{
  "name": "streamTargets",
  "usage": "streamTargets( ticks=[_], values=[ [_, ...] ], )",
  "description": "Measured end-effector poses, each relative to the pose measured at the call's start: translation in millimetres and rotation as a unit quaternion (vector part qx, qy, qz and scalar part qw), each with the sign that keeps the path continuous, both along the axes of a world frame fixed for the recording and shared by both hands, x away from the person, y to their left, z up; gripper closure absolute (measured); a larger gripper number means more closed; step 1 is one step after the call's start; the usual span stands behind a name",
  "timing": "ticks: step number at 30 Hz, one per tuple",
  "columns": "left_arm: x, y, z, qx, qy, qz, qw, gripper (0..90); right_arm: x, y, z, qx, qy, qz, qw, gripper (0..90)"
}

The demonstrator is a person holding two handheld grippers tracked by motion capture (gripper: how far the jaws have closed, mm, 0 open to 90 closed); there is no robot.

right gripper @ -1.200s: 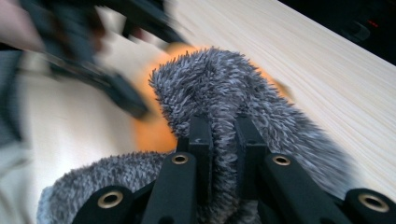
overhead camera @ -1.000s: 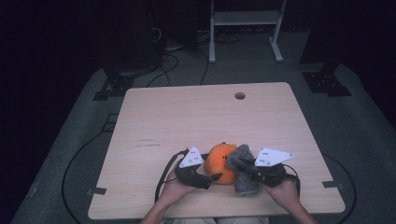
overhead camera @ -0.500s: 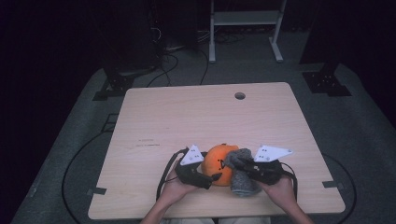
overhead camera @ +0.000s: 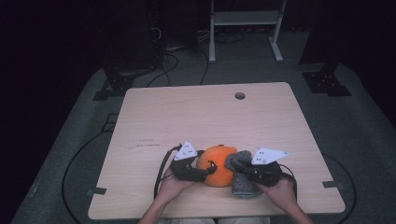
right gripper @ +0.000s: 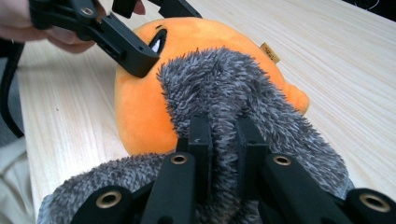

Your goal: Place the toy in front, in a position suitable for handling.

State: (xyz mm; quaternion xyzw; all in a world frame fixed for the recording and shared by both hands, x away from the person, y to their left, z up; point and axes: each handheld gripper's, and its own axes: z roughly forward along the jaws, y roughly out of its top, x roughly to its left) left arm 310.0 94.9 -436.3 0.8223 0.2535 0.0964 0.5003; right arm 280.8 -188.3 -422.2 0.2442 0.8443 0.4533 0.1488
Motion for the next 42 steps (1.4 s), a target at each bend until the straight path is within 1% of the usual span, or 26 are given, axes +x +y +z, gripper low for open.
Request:
streamTargets(
  ticks=[2, 5, 8, 10, 12, 14, 16, 17, 18, 19, 20, 21, 22, 23, 24, 25, 26, 27, 29, 31, 32, 33, 34, 38, 40, 42],
  values=[
    [1.3, 4.2, -2.7, 0.005, -0.001, -0.001, 1.0, 27.9, 3.0, -4.6, -1.7, 0.005, 0.012, 0.0, 0.9999, 78.7],
    [0.3, 9.7, -7.6, -0.001, 0.001, -0.003, 1.0, 29.0, 10.5, -14.9, -9.9, 0.001, 0.045, -0.023, 0.9987, 78.8],
    [-2.7, 9.9, -7.3, 0.014, -0.012, -0.007, 0.9998, 30.5, 15.5, -20.9, -15.7, -0.001, 0.076, -0.037, 0.9964, 78.9],
    [-3.7, 9.6, -8.0, 0.025, -0.014, 0.0, 0.9996, 31.5, 12.6, -19.7, -11.3, 0.009, 0.066, -0.037, 0.9971, 78.9],
    [-3.8, 10.7, -9.5, 0.021, -0.014, 0.0, 0.9997, 31.9, 7.1, -16.3, -3.5, 0.046, 0.041, -0.012, 0.998, 78.8],
    [-3.7, 11.2, -9.9, 0.019, -0.014, -0.001, 0.9997, 32.2, 5.7, -13.4, -0.9, 0.055, 0.034, -0.003, 0.9979, 78.7],
    [-4.2, 11.2, -9.4, 0.02, -0.019, -0.008, 0.9996, 32.4, 8.9, -7.0, -4.7, 0.029, 0.036, -0.003, 0.9989, 78.8],
    [-4.2, 11.2, -9.4, 0.02, -0.019, -0.008, 0.9996, 32.4, 12.0, -9.1, -7.4, 0.026, 0.045, -0.009, 0.9986, 78.8],
    [-6.6, 8.7, -8.2, 0.022, -0.029, -0.012, 0.9993, 32.4, 15.0, -12.7, -9.3, 0.026, 0.056, -0.017, 0.998, 78.8],
    [-6.6, 8.7, -8.2, 0.022, -0.029, -0.012, 0.9993, 32.4, 15.0, -12.7, -9.3, 0.026, 0.056, -0.017, 0.998, 78.8],
    [-10.0, 6.4, -7.3, 0.032, -0.046, -0.012, 0.9983, 32.2, 16.6, -17.2, -13.1, -0.029, 0.029, -0.039, 0.9984, 78.8],
    [-10.0, 6.4, -7.3, 0.032, -0.046, -0.012, 0.9983, 31.9, 16.6, -18.6, -14.3, -0.042, 0.022, -0.044, 0.9979, 78.8],
    [-11.9, 5.1, -7.4, 0.037, -0.053, -0.006, 0.9979, 31.5, 17.5, -22.0, -14.6, -0.028, 0.034, -0.044, 0.998, 78.8],
    [-12.2, 4.5, -7.0, 0.04, -0.056, -0.008, 0.9976, 31.6, 18.3, -25.1, -13.3, 0.002, 0.047, -0.041, 0.9981, 78.8],
    [-12.7, 3.5, -6.2, 0.045, -0.06, -0.011, 0.9971, 31.7, 18.1, -25.8, -10.3, 0.027, 0.049, -0.034, 0.9979, 78.7],
    [-12.7, 3.5, -6.2, 0.045, -0.06, -0.011, 0.9971, 32.0, 18.1, -25.8, -10.3, 0.027, 0.049, -0.034, 0.9979, 78.7],
    [-15.7, 0.2, -5.5, 0.052, -0.077, -0.021, 0.9955, 32.3, 14.1, -18.7, -1.7, 0.049, 0.034, -0.01, 0.9982, 78.0],
    [-17.7, -1.0, -5.2, 0.058, -0.087, -0.025, 0.9942, 32.3, 12.0, -14.7, 0.6, 0.042, 0.025, -0.006, 0.9988, 78.0],
    [-19.9, -1.4, -5.3, 0.057, -0.092, -0.025, 0.9938, 32.3, 8.5, -6.8, 1.1, 0.005, 0.002, -0.003, 1.0, 78.1],
    [-20.3, -1.1, -5.4, 0.053, -0.091, -0.026, 0.9941, 32.3, 10.0, -8.0, -1.1, 0.005, 0.009, -0.008, 0.9999, 78.4],
    [-19.8, -1.5, -4.9, 0.049, -0.09, -0.029, 0.9943, 32.2, 16.5, -16.5, -5.9, 0.014, 0.047, -0.027, 0.9984, 78.7],
    [-19.8, -1.5, -4.9, 0.049, -0.09, -0.029, 0.9943, 32.3, 16.5, -16.5, -5.9, 0.014, 0.047, -0.027, 0.9984, 78.7],
    [-20.0, -3.5, -3.7, 0.055, -0.096, -0.034, 0.9933, 32.3, 18.3, -21.7, -7.2, 0.02, 0.058, -0.032, 0.9976, 78.6],
    [-26.7, -11.2, -3.7, 0.071, -0.123, -0.046, 0.9887, 32.7, 11.8, -15.8, 4.2, 0.083, 0.047, 0.002, 0.9954, 78.4],
    [-27.2, -11.3, -3.6, 0.075, -0.127, -0.047, 0.9879, 32.8, 9.1, -7.8, 5.8, 0.087, 0.032, 0.022, 0.9955, 78.3],
    [-26.6, -9.6, -3.7, 0.072, -0.123, -0.049, 0.9886, 33.0, 9.1, -5.7, 3.2, 0.074, 0.025, 0.02, 0.9968, 78.3]
  ],
)
